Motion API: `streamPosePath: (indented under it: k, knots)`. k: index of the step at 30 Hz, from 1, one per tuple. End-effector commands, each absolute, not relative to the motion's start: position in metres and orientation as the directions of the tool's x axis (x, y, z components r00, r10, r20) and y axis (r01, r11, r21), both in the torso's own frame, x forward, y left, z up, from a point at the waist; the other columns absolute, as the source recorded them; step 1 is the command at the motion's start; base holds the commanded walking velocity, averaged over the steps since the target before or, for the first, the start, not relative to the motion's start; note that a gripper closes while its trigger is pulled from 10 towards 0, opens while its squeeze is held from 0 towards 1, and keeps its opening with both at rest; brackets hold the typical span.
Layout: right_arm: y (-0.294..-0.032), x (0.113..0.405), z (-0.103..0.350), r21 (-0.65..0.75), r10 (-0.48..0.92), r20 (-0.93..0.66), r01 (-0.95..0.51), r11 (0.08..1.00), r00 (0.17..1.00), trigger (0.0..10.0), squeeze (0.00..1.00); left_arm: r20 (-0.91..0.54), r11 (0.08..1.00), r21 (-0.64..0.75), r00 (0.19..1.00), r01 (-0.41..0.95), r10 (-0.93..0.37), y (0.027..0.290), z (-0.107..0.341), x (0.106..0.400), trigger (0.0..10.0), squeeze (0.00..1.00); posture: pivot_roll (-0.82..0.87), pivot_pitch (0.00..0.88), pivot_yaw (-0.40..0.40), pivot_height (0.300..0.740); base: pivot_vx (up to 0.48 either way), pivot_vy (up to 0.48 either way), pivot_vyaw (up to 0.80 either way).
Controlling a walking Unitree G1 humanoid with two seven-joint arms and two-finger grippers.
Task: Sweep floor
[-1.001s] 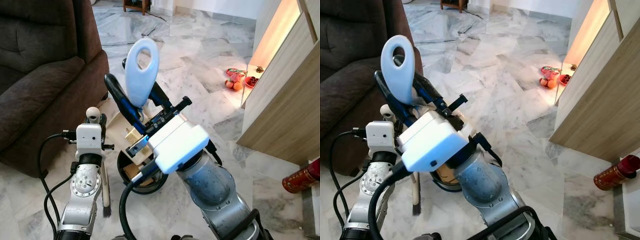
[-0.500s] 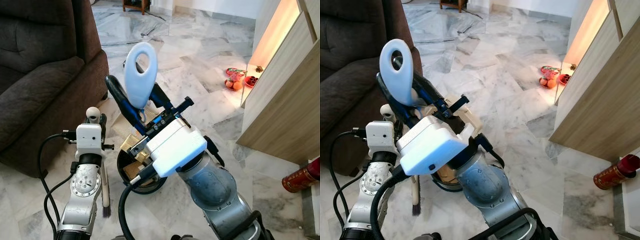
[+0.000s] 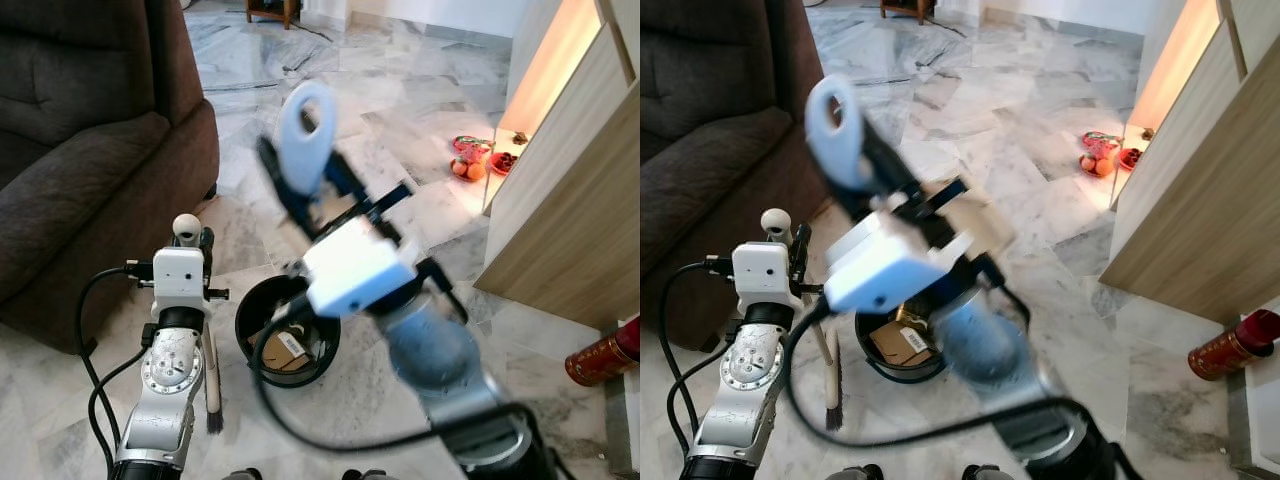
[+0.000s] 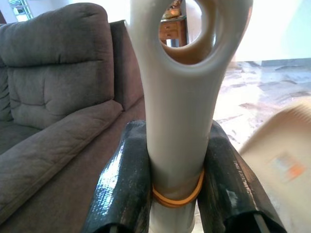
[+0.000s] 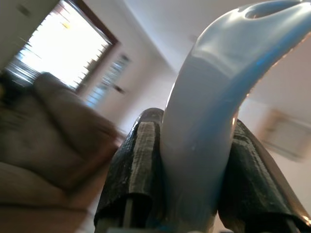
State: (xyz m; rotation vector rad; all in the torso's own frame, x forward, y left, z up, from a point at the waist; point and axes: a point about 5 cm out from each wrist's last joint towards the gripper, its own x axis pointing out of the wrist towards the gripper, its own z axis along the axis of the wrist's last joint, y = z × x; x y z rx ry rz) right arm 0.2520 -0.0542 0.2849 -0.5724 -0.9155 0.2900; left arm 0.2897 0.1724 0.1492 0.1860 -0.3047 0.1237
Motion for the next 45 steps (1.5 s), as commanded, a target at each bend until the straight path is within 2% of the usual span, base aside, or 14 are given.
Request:
streamPosePath:
  k: [1, 5, 8, 13, 17, 25, 31, 45]
  knots:
    - [-0.071, 0.259, 0.293, -0.570, 0.398, 0.700, 0.127, 0.812, 0.592, 10.0, 0.00, 0.346, 0.971, 0.189, 0.935, -0.149, 0.076, 0.171, 0.156, 0.288, 10.0, 0.00, 0.07, 0.187, -0.021, 0.740, 0.000, 0.000, 0.00]
    - [-0.099, 0.278, 0.277, -0.567, 0.302, 0.657, 0.190, 0.802, 0.691, 10.0, 0.00, 0.344, 0.970, 0.191, 0.936, -0.149, 0.076, 0.172, 0.155, 0.287, 10.0, 0.00, 0.07, 0.184, -0.023, 0.740, 0.000, 0.000, 0.00]
    - [-0.119, 0.291, 0.251, -0.521, 0.208, 0.582, 0.164, 0.838, 0.786, 10.0, 0.00, 0.337, 0.969, 0.197, 0.938, -0.147, 0.074, 0.174, 0.153, 0.284, 10.0, 0.00, 0.07, 0.183, -0.022, 0.740, 0.000, 0.000, 0.00]
    - [-0.135, 0.299, 0.221, -0.487, 0.130, 0.502, 0.155, 0.860, 0.855, 10.0, 0.00, 0.331, 0.968, 0.204, 0.941, -0.146, 0.072, 0.176, 0.151, 0.281, 10.0, 0.00, 0.08, 0.179, -0.021, 0.740, 0.000, 0.000, 0.00]
    - [-0.140, 0.302, 0.209, -0.491, 0.107, 0.466, 0.156, 0.857, 0.878, 10.0, 0.00, 0.325, 0.968, 0.208, 0.943, -0.142, 0.069, 0.177, 0.149, 0.279, 10.0, 0.00, 0.07, 0.177, -0.019, 0.740, 0.000, 0.000, 0.00]
    - [-0.158, 0.308, 0.177, -0.409, 0.002, 0.388, 0.170, 0.897, 0.922, 10.0, 0.00, 0.306, 0.971, 0.213, 0.951, -0.111, 0.042, 0.174, 0.145, 0.273, 10.0, 0.00, 0.08, 0.173, -0.015, 0.740, 0.000, 0.000, 0.00]
    - [-0.163, 0.310, 0.158, -0.285, -0.070, 0.328, 0.170, 0.943, 0.942, 10.0, 0.00, 0.304, 0.978, 0.196, 0.952, -0.075, 0.013, 0.167, 0.144, 0.274, 10.0, 0.00, 0.08, 0.184, -0.015, 0.740, 0.000, 0.000, 0.00]
    - [-0.165, 0.311, 0.147, -0.260, -0.053, 0.303, 0.136, 0.956, 0.952, 10.0, 0.00, 0.295, 0.980, 0.190, 0.956, -0.057, -0.001, 0.166, 0.143, 0.271, 10.0, 0.00, 0.08, 0.201, -0.021, 0.740, 0.000, 0.000, 0.00]
